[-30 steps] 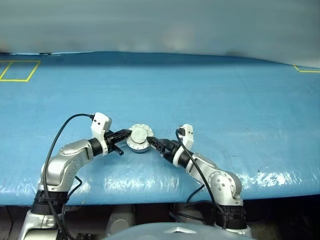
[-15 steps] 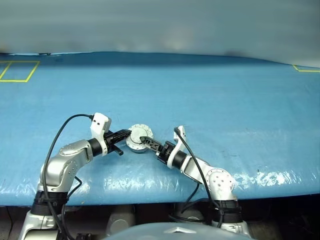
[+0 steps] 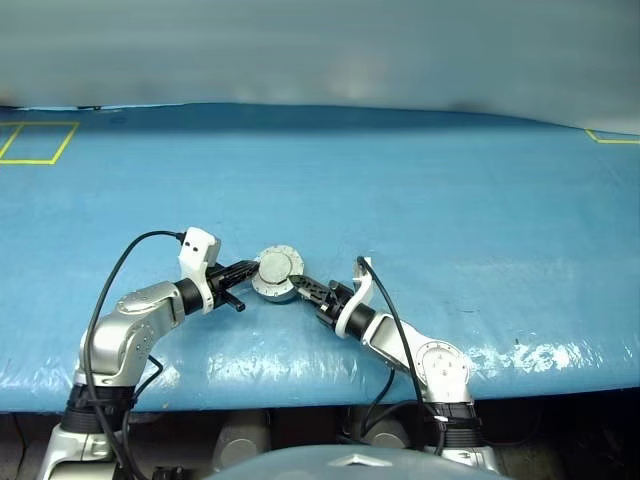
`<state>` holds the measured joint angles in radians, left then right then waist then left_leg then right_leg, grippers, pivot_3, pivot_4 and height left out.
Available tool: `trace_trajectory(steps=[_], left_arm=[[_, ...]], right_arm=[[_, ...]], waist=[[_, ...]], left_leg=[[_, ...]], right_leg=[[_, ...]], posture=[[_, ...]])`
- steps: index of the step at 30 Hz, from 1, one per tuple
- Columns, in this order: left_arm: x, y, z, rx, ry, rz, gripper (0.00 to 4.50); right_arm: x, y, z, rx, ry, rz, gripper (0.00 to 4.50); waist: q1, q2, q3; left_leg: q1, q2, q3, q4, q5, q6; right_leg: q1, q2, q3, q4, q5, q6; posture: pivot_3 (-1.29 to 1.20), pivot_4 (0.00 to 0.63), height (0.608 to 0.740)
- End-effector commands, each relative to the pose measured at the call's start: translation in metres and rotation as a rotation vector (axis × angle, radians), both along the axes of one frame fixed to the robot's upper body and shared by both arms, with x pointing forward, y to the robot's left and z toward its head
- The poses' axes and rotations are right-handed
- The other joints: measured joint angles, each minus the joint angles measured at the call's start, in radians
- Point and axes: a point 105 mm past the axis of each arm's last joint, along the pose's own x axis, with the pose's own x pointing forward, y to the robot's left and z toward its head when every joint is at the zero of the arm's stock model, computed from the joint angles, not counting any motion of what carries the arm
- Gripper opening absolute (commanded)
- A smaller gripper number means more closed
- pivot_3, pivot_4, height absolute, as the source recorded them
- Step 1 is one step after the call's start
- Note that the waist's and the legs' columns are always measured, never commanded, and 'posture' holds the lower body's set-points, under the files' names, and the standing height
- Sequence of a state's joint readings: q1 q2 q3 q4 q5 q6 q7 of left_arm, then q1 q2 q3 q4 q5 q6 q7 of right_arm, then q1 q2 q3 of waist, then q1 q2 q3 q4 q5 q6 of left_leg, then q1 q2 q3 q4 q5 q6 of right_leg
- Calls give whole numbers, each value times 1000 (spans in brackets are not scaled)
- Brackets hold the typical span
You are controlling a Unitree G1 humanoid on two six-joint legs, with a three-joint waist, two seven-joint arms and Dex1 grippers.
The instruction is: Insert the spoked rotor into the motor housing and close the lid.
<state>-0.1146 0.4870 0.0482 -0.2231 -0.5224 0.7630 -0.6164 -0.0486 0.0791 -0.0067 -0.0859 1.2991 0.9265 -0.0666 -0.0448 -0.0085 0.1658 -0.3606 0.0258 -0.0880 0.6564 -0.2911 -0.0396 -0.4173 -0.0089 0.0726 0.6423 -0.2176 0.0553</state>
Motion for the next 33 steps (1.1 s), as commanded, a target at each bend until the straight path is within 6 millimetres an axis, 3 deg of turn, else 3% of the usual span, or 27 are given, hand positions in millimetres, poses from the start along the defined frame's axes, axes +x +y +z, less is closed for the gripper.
trace_trajectory(steps=[1,3,6,14,18,27,33], left_arm=[[-1,-6,-2,-18,11,-13,0],[2,-4,2,-46,-2,12,0],[12,5,8,-107,-4,110,600],[12,22,23,-345,18,242,3249],[6,30,28,-602,62,333,4491],[-19,18,17,-1046,241,416,4500],[-27,3,18,-1175,295,394,4500]], right_arm=[[-7,20,15,86,-8,22,1164],[-7,19,16,86,-8,14,1164],[-5,17,18,89,-13,-3,1164],[7,8,33,128,-50,-84,1164],[19,1,49,156,-101,-137,1164],[35,-5,83,215,-191,-184,1163],[30,6,99,253,-225,-137,1163]], waist=[[0,0,0],[1,0,0],[1,0,0],[-7,0,0],[-9,0,0],[-12,-1,1],[-16,-1,1]], left_leg=[[0,0,0,0,0,0],[0,0,0,0,0,0],[0,0,0,0,0,0],[-4,0,0,0,0,0],[-12,0,0,1,0,0],[-17,0,-1,5,0,1],[-17,0,-1,5,0,1]], right_leg=[[0,0,0,0,0,0],[0,0,0,0,0,0],[0,0,0,0,0,0],[-4,0,0,0,1,2],[-11,0,0,1,2,2],[-13,0,-1,0,5,0],[-13,0,-1,1,5,0]], posture=[[0,150,740],[0,150,740],[0,150,740],[0,150,740],[0,150,740],[0,150,740],[0,150,740]])
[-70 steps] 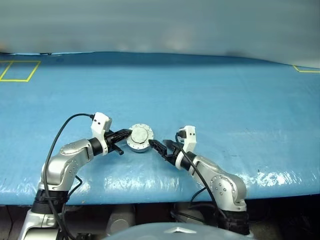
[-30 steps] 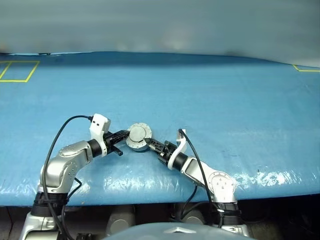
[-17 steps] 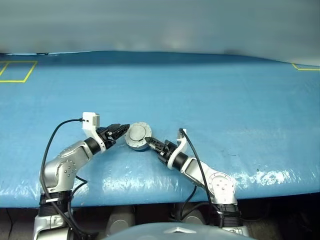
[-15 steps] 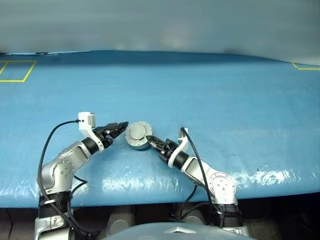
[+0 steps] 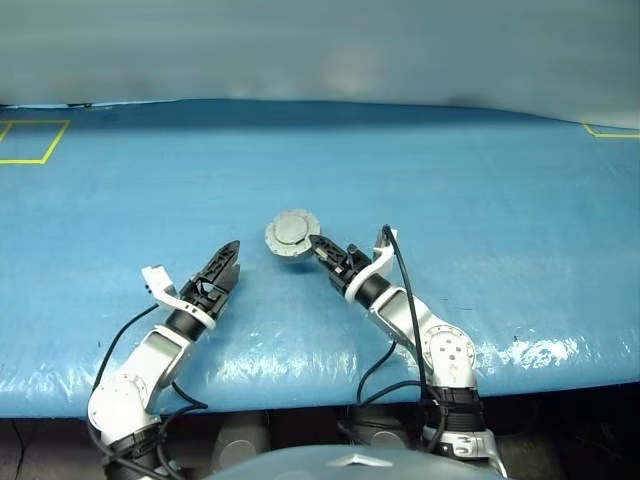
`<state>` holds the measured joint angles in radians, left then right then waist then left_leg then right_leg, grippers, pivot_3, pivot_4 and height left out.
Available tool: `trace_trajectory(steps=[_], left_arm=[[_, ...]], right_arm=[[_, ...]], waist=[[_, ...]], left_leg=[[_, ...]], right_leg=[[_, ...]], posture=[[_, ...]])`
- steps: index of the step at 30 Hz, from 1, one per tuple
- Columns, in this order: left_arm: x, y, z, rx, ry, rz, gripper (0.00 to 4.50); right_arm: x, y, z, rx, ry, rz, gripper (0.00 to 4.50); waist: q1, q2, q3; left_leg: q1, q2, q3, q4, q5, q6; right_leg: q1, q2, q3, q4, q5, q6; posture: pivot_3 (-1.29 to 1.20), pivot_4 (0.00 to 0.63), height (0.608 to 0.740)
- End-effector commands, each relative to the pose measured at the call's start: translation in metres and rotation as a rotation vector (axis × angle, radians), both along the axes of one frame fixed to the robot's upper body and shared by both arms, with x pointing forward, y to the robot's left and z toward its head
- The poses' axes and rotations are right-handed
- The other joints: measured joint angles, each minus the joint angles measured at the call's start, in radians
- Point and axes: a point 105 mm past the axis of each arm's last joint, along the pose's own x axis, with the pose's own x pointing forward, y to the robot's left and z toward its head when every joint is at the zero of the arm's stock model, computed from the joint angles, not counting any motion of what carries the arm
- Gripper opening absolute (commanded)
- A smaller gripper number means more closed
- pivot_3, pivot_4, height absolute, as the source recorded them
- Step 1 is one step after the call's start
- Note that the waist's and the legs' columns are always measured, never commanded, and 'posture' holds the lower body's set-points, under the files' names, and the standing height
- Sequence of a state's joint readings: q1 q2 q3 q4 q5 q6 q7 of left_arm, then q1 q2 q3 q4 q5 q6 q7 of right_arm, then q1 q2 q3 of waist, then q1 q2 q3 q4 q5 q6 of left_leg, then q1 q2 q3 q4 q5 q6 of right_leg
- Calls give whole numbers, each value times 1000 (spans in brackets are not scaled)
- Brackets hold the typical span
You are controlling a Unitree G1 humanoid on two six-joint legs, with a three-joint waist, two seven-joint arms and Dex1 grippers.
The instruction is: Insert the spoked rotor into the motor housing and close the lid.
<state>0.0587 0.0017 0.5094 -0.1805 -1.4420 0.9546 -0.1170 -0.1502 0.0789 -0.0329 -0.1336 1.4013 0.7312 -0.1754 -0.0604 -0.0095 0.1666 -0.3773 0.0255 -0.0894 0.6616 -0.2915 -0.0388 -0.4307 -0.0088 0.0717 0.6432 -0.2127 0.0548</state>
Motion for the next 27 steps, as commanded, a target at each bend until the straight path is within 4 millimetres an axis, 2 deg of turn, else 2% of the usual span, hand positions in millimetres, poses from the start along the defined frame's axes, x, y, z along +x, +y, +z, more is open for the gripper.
trace_trajectory(steps=[1,6,12,24,27], left_arm=[[-1,-8,17,-76,-61,-11,4500],[-2,-17,18,-129,-71,-22,4500],[0,-25,17,-177,-97,-35,4500],[11,-35,12,-239,-91,-41,4500],[11,-35,10,-252,-75,-31,3560]], right_arm=[[-8,27,56,174,-151,73,1163],[-16,36,62,194,-158,117,1163],[-33,50,59,182,-139,195,1163],[-43,54,56,176,-123,242,1163],[-42,53,54,164,-124,234,1163]], waist=[[0,0,0],[0,0,0],[-1,0,0],[-1,0,0],[0,0,0]], left_leg=[[0,0,0,0,0,0],[0,0,0,0,0,0],[0,0,0,0,0,0],[0,0,0,1,0,0],[0,0,0,1,0,0]], right_leg=[[0,0,0,0,0,0],[0,0,0,0,0,0],[0,0,0,0,0,-1],[0,0,0,0,0,-1],[0,0,0,0,0,-1]], posture=[[0,150,740],[0,150,740],[0,150,740],[0,150,740],[0,150,740]])
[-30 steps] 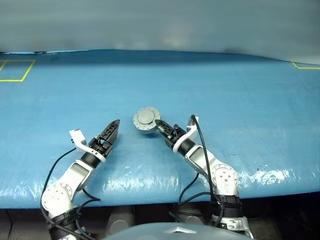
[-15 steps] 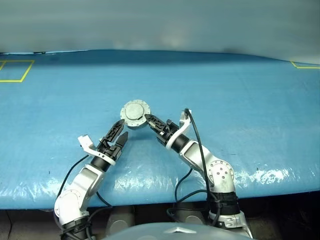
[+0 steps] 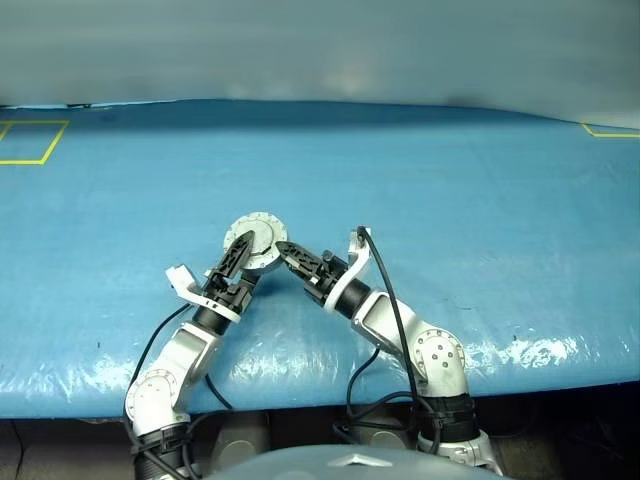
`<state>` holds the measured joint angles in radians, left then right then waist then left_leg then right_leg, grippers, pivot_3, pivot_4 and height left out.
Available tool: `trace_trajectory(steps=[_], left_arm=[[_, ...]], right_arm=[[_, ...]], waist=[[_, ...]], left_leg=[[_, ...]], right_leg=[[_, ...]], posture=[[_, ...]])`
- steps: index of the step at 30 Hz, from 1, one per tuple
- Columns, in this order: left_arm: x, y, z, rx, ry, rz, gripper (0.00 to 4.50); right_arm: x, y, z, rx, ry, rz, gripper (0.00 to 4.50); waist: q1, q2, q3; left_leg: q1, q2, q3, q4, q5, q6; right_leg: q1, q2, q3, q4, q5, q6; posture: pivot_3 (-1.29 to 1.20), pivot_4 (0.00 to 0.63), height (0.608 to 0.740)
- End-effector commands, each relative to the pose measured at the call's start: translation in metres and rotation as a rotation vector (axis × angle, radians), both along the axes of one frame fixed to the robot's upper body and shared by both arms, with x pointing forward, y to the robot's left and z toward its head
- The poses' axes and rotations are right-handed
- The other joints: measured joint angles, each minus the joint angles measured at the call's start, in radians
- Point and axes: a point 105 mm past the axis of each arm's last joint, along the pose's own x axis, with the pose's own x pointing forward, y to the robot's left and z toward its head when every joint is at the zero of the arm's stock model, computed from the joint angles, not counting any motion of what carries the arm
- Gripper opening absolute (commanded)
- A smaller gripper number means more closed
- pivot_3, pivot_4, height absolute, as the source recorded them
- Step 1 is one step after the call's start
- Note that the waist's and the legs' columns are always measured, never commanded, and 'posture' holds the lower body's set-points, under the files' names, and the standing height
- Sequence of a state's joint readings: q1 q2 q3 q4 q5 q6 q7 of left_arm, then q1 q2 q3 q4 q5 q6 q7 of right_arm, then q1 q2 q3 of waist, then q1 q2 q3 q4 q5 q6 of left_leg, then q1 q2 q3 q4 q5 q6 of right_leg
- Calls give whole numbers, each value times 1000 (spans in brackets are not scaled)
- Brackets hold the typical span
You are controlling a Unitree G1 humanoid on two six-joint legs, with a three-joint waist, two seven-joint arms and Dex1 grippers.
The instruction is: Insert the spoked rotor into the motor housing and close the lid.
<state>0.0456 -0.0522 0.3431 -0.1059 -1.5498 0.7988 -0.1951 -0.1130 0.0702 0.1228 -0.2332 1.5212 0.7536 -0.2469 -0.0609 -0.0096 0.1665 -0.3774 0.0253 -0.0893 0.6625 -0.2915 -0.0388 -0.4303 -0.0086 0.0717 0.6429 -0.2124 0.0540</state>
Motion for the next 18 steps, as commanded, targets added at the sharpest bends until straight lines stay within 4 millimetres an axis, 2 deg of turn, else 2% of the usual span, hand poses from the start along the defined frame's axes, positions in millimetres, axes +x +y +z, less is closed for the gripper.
trace_trajectory(steps=[1,3,4,6,12,16,18], left_arm=[[-1,-2,-1,-19,11,-7,3303],[-3,-4,-1,-15,11,-14,2602],[-3,-4,0,-15,10,-14,2454],[-4,-5,2,-12,8,-13,2456],[-1,-5,6,54,8,6,2456],[13,8,9,126,18,67,2456],[24,15,9,196,29,94,2456]], right_arm=[[-11,15,35,116,-104,54,1163],[-12,15,34,69,-143,54,1163],[-12,15,33,53,-157,54,1163],[-11,14,33,47,-166,45,1163],[-2,3,24,-32,-192,-31,3139],[2,-10,11,-422,-423,-66,4483],[3,-14,9,-522,-505,-86,4500]], waist=[[0,0,0],[-1,0,0],[-2,0,0],[-1,0,0],[0,0,0],[2,0,0],[4,-1,0]], left_leg=[[0,0,0,0,0,0],[0,0,0,0,0,0],[0,0,0,0,0,0],[0,0,0,0,0,0],[0,0,0,0,0,0],[0,0,0,0,0,0],[0,-1,0,2,0,-1]], right_leg=[[0,0,0,0,0,0],[0,0,0,0,0,0],[0,0,0,0,0,0],[0,0,0,0,0,0],[0,0,0,0,0,0],[0,0,0,0,0,1],[1,0,0,0,1,2]], posture=[[0,150,740],[0,150,740],[0,150,740],[0,150,740],[0,150,740],[0,150,740],[0,150,740]])
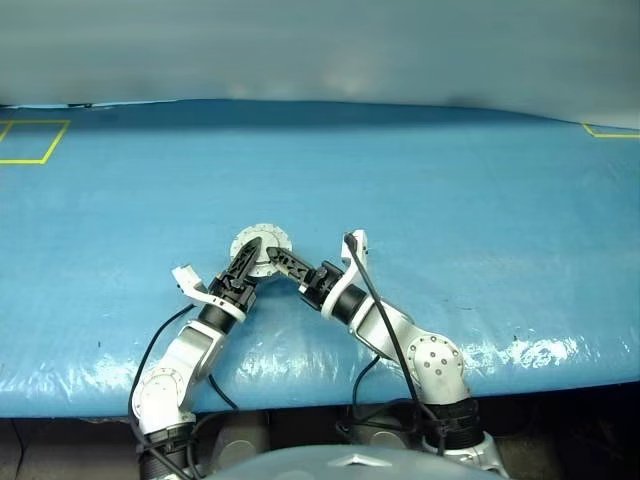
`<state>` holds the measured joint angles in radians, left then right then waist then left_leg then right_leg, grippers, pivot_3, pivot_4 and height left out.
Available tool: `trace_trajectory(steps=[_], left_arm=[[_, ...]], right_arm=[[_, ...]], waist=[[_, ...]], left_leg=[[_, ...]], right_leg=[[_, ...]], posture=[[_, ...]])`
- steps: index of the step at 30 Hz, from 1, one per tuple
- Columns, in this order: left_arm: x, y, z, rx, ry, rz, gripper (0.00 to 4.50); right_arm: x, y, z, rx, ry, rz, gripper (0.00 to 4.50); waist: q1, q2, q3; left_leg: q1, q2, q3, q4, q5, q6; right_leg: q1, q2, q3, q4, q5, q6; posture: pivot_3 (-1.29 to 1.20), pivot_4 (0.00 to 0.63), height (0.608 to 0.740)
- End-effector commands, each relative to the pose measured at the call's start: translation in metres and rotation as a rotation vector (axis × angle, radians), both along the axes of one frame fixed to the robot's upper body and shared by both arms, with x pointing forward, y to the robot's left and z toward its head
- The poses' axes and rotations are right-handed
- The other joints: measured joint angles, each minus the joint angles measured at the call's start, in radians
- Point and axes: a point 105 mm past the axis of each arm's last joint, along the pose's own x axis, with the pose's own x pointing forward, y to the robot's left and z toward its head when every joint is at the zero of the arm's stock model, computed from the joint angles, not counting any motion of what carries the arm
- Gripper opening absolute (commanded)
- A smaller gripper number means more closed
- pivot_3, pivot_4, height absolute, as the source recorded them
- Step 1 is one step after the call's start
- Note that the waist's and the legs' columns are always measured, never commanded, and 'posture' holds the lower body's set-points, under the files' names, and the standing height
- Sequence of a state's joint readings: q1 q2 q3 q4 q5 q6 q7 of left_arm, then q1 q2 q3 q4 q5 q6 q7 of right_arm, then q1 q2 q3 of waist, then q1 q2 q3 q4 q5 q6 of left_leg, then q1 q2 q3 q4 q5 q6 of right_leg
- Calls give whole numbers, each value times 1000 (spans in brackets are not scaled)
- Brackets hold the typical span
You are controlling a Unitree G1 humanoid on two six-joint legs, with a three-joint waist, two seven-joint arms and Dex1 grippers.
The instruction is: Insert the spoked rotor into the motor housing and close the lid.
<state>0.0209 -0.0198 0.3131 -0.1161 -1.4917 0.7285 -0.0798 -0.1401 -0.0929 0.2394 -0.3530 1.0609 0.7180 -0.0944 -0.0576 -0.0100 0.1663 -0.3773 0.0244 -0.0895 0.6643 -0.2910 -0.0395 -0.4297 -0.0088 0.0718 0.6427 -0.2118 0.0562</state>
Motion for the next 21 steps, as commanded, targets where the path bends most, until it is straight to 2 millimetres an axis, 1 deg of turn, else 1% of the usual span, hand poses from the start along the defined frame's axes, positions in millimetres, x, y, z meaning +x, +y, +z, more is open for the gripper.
trace_trajectory(steps=[1,4,7,9,11,12,15,16,21], left_arm=[[17,14,17,88,-59,53,2456],[36,24,21,137,-63,82,2456],[52,31,27,177,-84,88,2456],[65,36,29,188,-87,105,2456],[78,38,30,202,-81,119,2456],[84,39,31,210,-83,124,2456],[101,41,32,233,-71,155,2456],[106,42,32,239,-65,169,2456],[136,45,24,332,-6,241,2456]], right_arm=[[0,-4,17,-103,-205,-34,4500],[-2,-8,18,-160,-289,-39,4500],[-6,-8,11,-201,-321,-17,4500],[-6,-11,5,-289,-386,-25,4500],[-3,-17,3,-433,-515,-73,4500],[-3,-19,3,-476,-561,-98,4500],[0,-23,4,-536,-642,-166,4500],[0,-25,2,-555,-660,-183,4500],[1,-28,-13,-606,-626,-187,4500]], waist=[[1,0,0],[1,0,0],[5,-1,-1],[6,-1,-1],[9,-2,-1],[10,-2,-1],[13,-2,-1],[13,-2,-1],[17,-3,0]], left_leg=[[0,0,0,0,0,0],[1,0,-1,-1,1,-1],[0,0,-1,0,1,-1],[0,-1,-1,0,1,-1],[0,-1,-1,0,1,-1],[0,-1,-1,0,1,-1],[0,-1,-1,-1,3,-5],[0,-1,-1,-1,3,-5],[0,-2,-1,0,3,-6]], right_leg=[[0,0,0,0,0,0],[0,1,0,1,0,0],[0,0,0,0,1,-1],[1,0,0,0,1,0],[1,-1,0,0,1,0],[0,-1,0,0,1,0],[0,-1,0,0,1,0],[0,-1,0,0,1,0],[1,-1,0,0,2,0]], posture=[[0,150,740],[0,150,740],[0,150,740],[0,150,740],[0,150,740],[0,150,740],[0,150,740],[0,150,740],[0,150,740]])
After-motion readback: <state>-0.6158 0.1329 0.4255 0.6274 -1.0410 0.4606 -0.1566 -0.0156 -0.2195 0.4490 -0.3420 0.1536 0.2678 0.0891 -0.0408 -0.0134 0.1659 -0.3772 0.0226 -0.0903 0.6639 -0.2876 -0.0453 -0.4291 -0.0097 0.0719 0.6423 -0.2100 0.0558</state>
